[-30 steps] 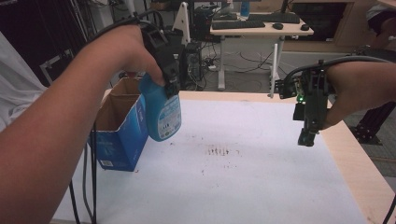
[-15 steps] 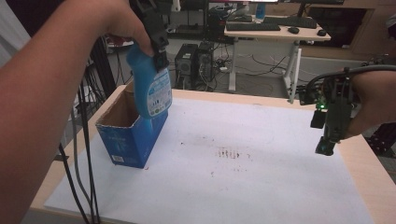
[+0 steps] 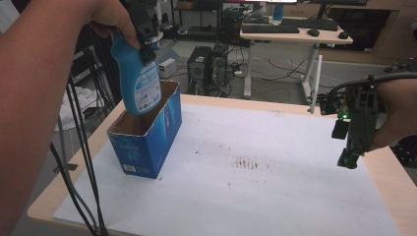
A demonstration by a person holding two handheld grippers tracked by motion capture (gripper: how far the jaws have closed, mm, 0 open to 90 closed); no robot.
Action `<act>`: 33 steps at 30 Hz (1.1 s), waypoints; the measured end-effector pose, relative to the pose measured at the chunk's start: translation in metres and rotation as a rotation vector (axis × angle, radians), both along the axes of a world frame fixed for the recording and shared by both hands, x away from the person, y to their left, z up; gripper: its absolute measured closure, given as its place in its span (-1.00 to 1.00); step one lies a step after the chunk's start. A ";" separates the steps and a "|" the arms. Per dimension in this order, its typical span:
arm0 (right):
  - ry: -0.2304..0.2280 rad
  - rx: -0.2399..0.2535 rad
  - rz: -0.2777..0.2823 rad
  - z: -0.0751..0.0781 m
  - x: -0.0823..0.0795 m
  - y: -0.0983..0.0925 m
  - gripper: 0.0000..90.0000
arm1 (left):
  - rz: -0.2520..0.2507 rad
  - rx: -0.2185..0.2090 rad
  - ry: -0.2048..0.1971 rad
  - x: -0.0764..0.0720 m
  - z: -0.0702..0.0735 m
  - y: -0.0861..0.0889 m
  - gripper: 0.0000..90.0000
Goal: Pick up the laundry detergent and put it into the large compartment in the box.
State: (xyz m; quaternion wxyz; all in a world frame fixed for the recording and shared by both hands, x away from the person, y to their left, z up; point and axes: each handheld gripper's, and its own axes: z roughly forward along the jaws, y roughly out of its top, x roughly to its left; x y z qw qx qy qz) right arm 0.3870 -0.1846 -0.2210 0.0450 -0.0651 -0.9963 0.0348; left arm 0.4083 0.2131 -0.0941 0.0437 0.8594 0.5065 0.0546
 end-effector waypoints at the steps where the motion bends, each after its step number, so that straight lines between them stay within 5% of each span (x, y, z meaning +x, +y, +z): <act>1: -0.001 0.001 -0.001 0.001 0.001 0.001 -0.73 | 0.011 -0.011 0.008 0.002 -0.004 0.007 -0.14; 14: 0.007 -0.001 -0.005 -0.002 0.003 0.008 -0.73 | 0.003 -0.031 0.024 0.015 -0.041 0.025 -0.14; 26: -0.006 0.003 0.003 -0.002 0.003 0.009 -0.73 | -0.098 -0.005 0.050 0.022 -0.089 0.033 -0.14; 33: -0.001 -0.003 -0.001 -0.003 0.004 0.010 -0.73 | -0.202 0.008 0.068 0.025 -0.113 0.034 -0.14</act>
